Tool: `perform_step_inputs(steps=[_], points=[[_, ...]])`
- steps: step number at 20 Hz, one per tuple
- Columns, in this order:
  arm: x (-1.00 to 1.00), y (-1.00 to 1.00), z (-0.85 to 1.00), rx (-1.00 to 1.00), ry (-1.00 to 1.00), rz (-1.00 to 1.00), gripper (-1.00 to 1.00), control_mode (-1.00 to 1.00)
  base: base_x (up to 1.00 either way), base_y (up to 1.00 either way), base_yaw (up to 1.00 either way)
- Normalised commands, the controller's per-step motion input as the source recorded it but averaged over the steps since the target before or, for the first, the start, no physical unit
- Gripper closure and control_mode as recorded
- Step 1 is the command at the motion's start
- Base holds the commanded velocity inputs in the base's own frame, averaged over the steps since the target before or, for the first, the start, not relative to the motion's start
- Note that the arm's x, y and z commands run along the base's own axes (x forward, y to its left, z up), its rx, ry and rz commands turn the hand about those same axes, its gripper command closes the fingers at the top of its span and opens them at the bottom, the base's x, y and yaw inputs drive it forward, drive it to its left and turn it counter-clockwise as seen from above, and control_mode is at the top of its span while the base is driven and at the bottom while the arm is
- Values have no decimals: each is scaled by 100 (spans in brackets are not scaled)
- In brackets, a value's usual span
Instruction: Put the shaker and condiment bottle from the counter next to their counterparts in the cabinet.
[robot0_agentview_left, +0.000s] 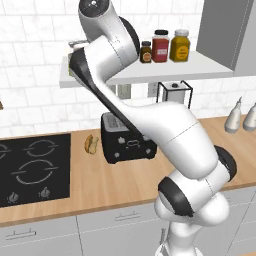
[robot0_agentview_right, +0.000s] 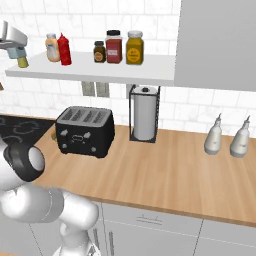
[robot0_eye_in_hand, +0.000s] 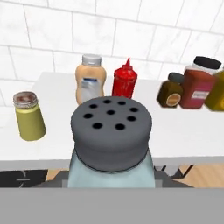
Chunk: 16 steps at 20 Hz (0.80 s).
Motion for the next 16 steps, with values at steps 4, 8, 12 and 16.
perform_step_inputs(steps=[4,8,12,16], points=[[4,-7,-26,2,-11,15,100,-100,0,0,0],[0,-22,-46,4,-15,16,100,-100,0,0,0],[1,-33,-50,13,-12,18,100,-100,0,0,0],[17,-25,-14,18,-2,15,100,-100,0,0,0]])
